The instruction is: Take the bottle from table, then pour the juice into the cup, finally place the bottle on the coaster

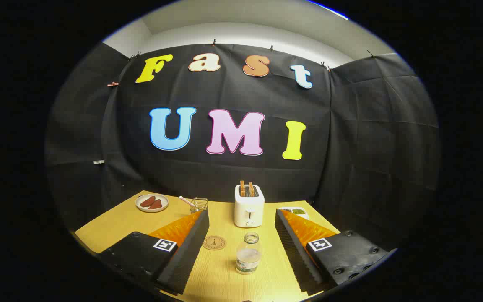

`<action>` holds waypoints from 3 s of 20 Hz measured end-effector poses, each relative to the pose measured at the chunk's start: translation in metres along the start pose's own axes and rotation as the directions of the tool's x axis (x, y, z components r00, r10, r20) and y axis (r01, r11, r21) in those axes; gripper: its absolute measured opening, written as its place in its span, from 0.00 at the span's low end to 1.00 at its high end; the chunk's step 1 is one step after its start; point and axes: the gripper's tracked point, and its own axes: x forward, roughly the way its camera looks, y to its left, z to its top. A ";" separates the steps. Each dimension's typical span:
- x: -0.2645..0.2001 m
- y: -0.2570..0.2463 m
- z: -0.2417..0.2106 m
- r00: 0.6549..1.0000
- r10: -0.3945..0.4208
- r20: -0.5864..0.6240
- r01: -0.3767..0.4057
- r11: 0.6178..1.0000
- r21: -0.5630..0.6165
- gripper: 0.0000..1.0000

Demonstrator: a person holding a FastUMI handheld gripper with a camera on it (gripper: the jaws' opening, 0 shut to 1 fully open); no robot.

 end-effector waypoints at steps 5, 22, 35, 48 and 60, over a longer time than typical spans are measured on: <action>0.002 0.005 0.000 1.000 0.007 -0.002 -0.007 1.000 0.006 0.97; 0.021 -0.002 -0.013 0.999 0.016 -0.027 -0.016 1.000 0.006 0.97; 0.080 -0.030 -0.118 0.986 0.092 -0.141 -0.088 0.996 0.034 0.98; 0.100 -0.016 -0.203 0.958 0.199 -0.207 -0.186 0.979 0.084 0.99; 0.111 -0.018 -0.219 0.957 0.210 -0.199 -0.209 0.978 0.028 0.81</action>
